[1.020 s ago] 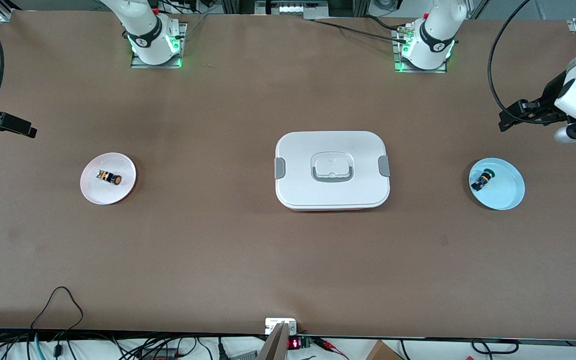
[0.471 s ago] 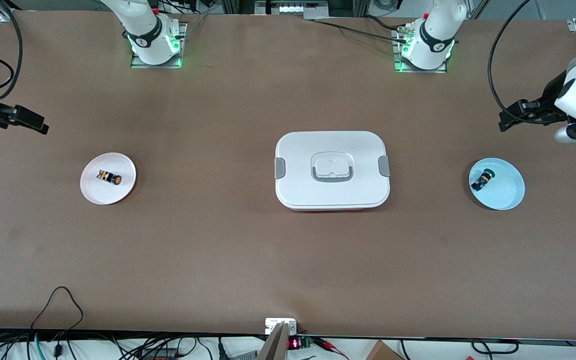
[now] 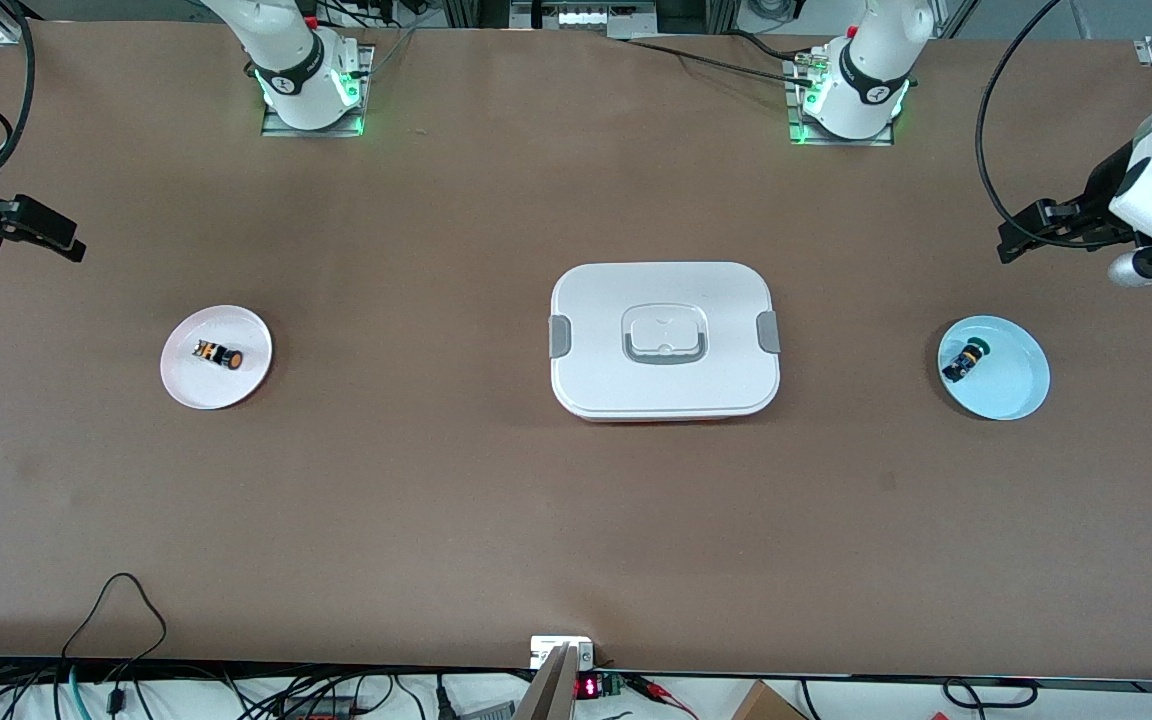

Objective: Transfer orange switch to right arm and place

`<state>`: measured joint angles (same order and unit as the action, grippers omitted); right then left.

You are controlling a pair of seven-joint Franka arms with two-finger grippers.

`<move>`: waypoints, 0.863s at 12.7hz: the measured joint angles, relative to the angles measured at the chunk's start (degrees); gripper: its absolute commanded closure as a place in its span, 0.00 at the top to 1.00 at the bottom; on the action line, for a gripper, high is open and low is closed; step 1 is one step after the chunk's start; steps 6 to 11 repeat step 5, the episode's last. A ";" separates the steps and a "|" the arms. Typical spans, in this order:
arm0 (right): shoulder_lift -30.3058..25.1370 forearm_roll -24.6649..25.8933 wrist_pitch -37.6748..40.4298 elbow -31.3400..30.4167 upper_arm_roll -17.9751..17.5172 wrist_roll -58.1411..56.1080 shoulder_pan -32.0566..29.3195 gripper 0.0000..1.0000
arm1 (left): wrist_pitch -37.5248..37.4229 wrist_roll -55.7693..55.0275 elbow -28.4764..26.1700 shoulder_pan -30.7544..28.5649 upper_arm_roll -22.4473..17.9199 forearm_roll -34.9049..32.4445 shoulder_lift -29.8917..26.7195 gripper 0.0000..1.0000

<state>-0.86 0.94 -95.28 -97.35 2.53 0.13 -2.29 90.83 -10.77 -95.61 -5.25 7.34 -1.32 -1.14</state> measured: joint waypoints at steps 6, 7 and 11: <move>0.76 0.00 -0.02 1.39 -0.58 -0.09 0.58 1.00 | 0.00 0.00 0.00 0.00 0.00 0.03 0.00 1.00; 0.76 0.00 -0.02 1.39 -0.58 -0.09 0.58 1.00 | 0.00 0.00 0.00 0.00 0.00 0.03 0.00 1.00; 0.76 0.00 -0.02 1.39 -0.58 -0.09 0.58 1.00 | 0.00 0.00 0.00 0.00 0.00 0.03 0.00 1.00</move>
